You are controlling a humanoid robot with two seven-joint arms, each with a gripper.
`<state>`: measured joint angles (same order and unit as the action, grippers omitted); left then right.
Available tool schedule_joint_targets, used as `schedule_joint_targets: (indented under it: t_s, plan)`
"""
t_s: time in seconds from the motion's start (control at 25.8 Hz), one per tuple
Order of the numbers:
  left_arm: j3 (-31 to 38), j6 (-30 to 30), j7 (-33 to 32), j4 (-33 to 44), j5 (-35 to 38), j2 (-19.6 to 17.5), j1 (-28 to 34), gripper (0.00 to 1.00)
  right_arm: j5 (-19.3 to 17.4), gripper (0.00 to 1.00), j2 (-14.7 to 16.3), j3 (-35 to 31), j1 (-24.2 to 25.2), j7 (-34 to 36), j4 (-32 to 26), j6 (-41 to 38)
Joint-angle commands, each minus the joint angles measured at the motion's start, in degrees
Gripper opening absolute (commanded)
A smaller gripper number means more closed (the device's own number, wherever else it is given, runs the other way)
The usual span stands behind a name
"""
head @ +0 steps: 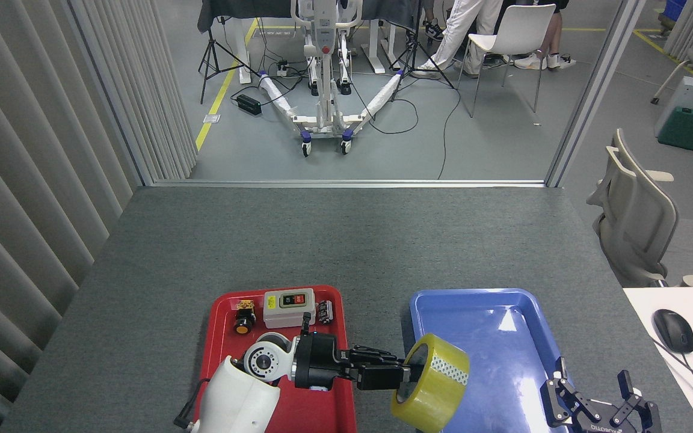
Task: Place and move tape with both arms
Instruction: 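Hold the tape over the blue tray while the right gripper moves beneath it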
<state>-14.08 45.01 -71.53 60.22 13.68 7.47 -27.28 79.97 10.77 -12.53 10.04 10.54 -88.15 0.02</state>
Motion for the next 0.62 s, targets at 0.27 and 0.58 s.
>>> schedule_joint_targets:
  t_s: [0.27,0.58]
  plan:
    - [0.02,-0.01,-0.01,-0.19,-0.05,0.0,0.04,0.0,0.01,1.0,0.31,-0.04,-0.19,-0.08,0.0,-0.11]
    - [-0.15,-0.01,0.08,-0.01,-0.14,0.09,0.04,0.0,-0.08,1.0,0.66,0.22,-0.19,0.54,0.09,-11.27]
